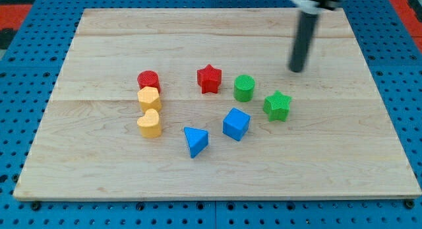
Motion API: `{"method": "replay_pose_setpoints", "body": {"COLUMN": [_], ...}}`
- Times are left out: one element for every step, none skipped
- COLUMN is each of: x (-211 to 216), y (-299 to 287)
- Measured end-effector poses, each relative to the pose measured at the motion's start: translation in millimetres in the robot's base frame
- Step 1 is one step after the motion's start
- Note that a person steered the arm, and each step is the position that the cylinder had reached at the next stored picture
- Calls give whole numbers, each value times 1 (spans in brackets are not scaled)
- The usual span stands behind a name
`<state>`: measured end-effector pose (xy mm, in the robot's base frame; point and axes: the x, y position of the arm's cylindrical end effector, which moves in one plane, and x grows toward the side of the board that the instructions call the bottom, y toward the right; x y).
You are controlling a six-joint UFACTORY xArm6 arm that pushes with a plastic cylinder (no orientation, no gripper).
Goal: Move your arm towards center
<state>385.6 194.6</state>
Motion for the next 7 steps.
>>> {"method": "replay_pose_setpoints", "body": {"x": [44,52,52,51,36,29,28], "y": [53,64,65,65,69,77,76]}}
